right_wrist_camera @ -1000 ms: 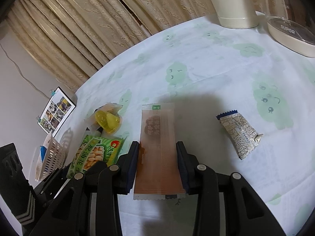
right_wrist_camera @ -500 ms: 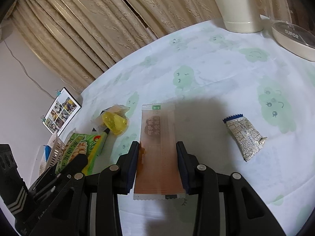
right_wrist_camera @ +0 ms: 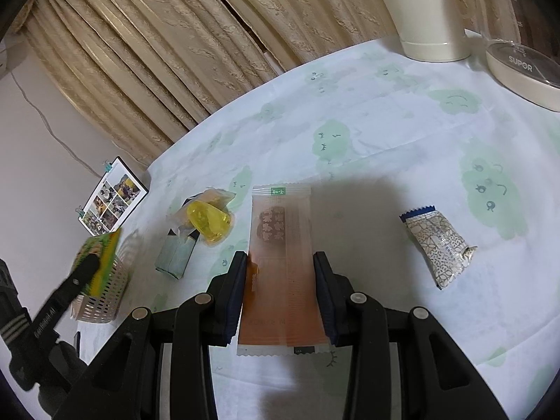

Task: Organize snacks
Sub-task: 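Carry the peanut bag into the pink basket and open the left gripper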

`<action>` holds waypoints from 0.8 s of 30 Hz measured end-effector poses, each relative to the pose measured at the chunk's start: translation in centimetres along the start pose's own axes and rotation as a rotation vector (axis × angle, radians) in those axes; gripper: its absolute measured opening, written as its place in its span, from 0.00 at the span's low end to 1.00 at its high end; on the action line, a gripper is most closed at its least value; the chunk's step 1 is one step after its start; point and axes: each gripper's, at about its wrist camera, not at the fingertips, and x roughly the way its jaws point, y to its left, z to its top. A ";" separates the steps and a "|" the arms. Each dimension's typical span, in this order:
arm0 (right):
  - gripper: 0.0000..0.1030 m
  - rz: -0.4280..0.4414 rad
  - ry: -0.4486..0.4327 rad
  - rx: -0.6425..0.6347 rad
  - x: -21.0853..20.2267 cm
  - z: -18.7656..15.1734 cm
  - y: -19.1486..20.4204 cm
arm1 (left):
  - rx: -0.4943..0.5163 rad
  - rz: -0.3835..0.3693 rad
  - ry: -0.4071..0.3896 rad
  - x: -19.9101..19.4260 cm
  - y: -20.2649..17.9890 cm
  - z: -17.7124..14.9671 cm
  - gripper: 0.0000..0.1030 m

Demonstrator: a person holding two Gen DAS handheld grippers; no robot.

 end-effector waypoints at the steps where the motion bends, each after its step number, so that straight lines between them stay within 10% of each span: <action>1: 0.35 -0.001 0.000 0.000 0.0 0.0 0.0 | -0.012 0.015 -0.008 -0.2 0.8 0.2 0.50; 24: 0.35 -0.011 0.005 -0.008 0.4 -0.1 0.0 | -0.192 0.310 -0.103 -2.0 11.5 0.7 0.51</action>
